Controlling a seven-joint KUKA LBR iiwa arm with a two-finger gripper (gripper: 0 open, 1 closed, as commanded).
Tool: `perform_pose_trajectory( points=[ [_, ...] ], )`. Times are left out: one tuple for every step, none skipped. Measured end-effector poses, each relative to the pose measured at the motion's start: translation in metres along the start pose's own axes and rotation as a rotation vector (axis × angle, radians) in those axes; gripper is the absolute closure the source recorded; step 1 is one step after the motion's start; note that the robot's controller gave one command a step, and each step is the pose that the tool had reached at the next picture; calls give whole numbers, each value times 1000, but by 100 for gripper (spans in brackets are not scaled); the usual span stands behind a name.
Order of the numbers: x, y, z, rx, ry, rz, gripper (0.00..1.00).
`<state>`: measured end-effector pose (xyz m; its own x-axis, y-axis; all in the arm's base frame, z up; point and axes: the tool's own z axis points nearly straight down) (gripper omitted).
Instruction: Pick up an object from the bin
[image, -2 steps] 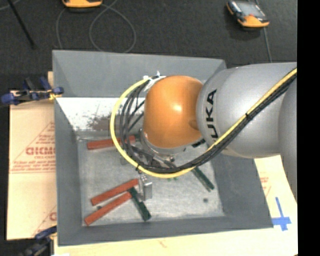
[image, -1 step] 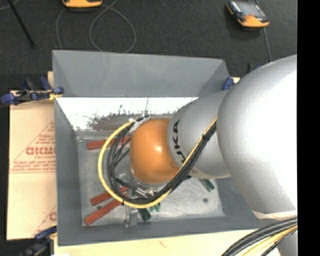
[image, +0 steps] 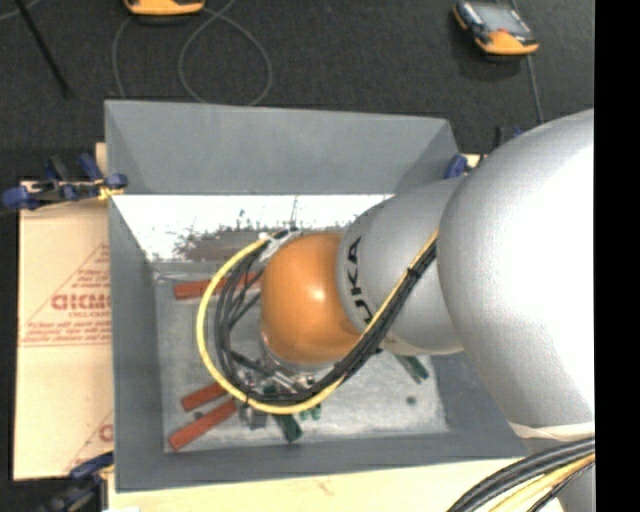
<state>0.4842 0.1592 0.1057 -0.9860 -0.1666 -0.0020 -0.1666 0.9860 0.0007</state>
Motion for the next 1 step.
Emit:
perform_pose_trajectory(
  points=[
    [6, -47, -121, 2, -9, 5, 100]
  ],
)
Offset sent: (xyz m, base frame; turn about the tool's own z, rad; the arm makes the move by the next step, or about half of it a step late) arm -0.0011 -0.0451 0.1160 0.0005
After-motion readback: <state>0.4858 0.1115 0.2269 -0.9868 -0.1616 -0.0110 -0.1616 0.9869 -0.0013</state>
